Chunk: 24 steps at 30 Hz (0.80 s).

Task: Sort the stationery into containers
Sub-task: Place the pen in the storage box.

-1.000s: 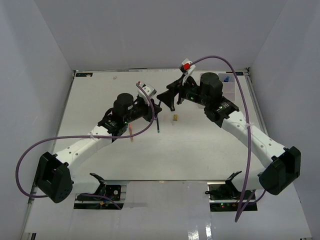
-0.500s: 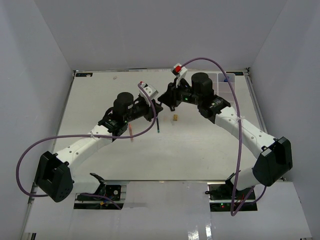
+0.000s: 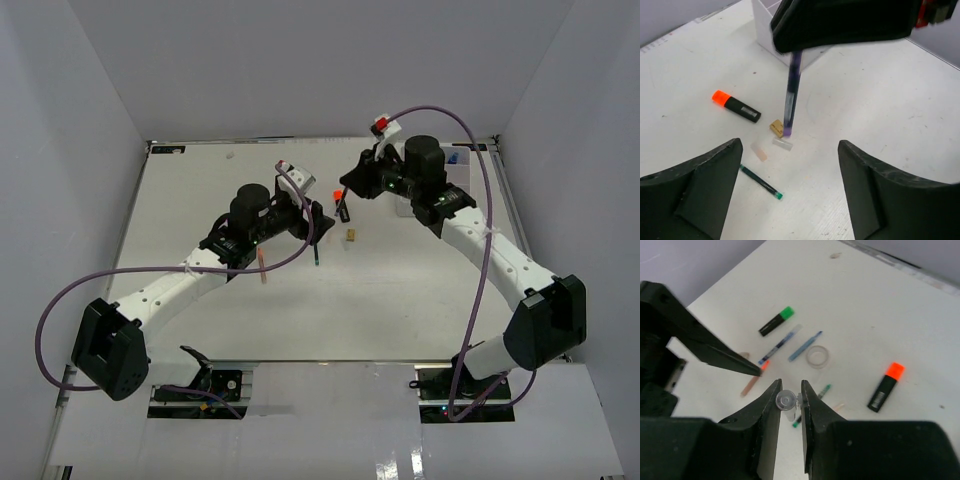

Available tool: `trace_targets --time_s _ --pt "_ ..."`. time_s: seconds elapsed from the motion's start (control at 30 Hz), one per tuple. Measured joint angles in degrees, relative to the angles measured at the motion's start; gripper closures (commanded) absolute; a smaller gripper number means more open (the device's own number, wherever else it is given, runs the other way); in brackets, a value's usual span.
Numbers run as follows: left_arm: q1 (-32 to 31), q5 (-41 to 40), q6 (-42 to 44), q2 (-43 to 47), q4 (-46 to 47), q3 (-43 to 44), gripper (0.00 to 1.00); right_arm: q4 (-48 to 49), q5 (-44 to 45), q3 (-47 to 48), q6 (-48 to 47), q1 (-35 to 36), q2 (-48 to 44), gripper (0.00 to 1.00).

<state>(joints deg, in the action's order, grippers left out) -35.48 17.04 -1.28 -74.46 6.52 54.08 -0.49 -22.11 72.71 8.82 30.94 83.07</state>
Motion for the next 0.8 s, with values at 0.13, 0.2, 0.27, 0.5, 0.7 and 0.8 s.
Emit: trace_targets --time_s 0.13,0.2,0.27,0.5,0.7,0.8 --pt "0.44 -5.35 -1.81 0.00 -0.83 0.07 0.02 -0.17 4.07 0.46 -1.62 -6.75 0.39 0.92" --pt "1.57 -7.76 -3.48 0.00 -2.71 0.37 0.02 -0.28 6.56 1.90 -2.56 -10.34 1.53 0.92" --pt "4.11 -9.22 -5.66 -0.07 -5.66 1.16 0.02 -0.31 9.64 4.07 -3.78 -13.53 3.26 0.92" --pt "16.96 -14.78 -12.41 -0.15 -14.34 1.79 0.02 0.85 19.02 12.44 -7.69 -19.37 11.26 0.92" --pt "17.75 -19.08 -13.40 -0.09 -17.40 -1.77 0.02 3.34 23.26 14.56 -9.49 -21.27 16.96 0.92" --pt "17.75 -20.48 -13.38 -0.11 -19.06 -2.10 0.02 5.20 24.46 14.86 -9.90 -21.86 19.12 0.92"
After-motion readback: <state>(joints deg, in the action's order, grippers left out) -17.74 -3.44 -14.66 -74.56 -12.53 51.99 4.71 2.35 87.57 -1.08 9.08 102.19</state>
